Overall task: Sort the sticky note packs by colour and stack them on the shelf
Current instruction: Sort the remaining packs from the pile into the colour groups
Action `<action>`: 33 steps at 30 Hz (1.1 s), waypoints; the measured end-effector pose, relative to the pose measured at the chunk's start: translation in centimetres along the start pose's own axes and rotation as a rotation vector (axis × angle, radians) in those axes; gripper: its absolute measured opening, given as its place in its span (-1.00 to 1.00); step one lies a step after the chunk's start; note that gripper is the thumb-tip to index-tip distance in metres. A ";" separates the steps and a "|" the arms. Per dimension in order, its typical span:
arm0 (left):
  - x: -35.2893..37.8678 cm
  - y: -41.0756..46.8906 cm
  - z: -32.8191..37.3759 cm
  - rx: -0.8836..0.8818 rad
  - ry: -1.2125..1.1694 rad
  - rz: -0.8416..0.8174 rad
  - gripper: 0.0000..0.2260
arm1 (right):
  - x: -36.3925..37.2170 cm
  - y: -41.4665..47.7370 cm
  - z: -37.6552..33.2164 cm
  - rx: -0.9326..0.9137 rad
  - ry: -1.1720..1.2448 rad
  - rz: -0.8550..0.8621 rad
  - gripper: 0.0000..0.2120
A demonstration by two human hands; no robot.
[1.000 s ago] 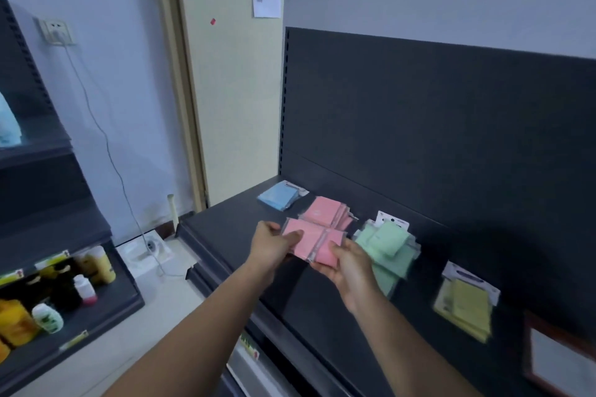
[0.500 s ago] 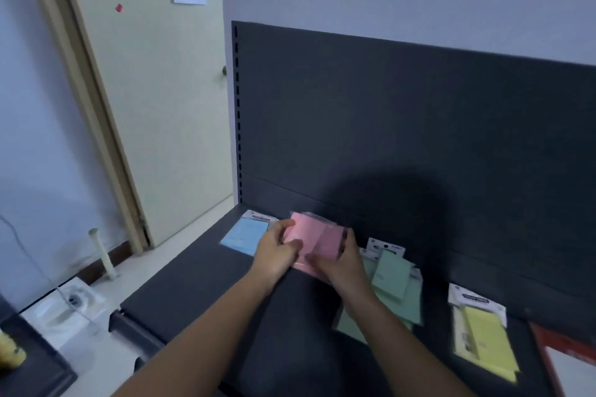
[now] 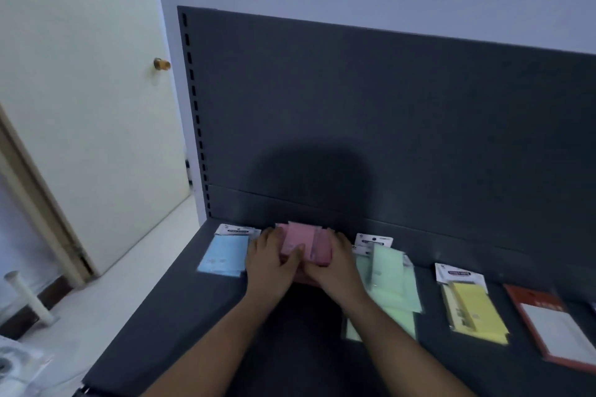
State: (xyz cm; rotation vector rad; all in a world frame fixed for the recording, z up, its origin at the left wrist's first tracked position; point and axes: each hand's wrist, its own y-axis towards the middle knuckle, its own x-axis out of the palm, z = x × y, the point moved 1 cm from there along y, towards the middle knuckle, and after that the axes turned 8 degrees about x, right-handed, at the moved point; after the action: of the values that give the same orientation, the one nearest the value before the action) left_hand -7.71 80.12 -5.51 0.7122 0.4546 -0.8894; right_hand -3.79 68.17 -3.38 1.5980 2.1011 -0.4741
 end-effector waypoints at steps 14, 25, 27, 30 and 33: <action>3.0 -2.5 9.8 0.462 -0.084 -0.130 -0.68 | -9.9 -5.4 2.8 -0.021 -0.053 0.279 -0.61; 14.6 -14.4 25.7 0.764 -0.244 -0.436 -0.75 | -27.2 -19.1 14.8 0.288 -0.080 0.677 -0.74; 16.9 -17.8 29.0 0.772 -0.254 -0.529 -0.71 | -30.4 -22.5 17.2 0.343 -0.114 0.713 -0.74; 19.8 -22.5 34.1 0.786 -0.249 -0.637 -0.67 | -35.4 -27.2 20.5 0.417 -0.135 0.759 -0.74; 22.3 -26.1 38.5 0.802 -0.238 -0.674 -0.65 | -39.6 -30.9 23.2 0.472 -0.141 0.778 -0.72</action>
State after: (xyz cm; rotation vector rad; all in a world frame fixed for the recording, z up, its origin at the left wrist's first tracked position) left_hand -14.04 28.98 -2.70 1.1876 0.0948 -1.8185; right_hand -21.33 15.75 -1.22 2.3799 1.1557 -0.7931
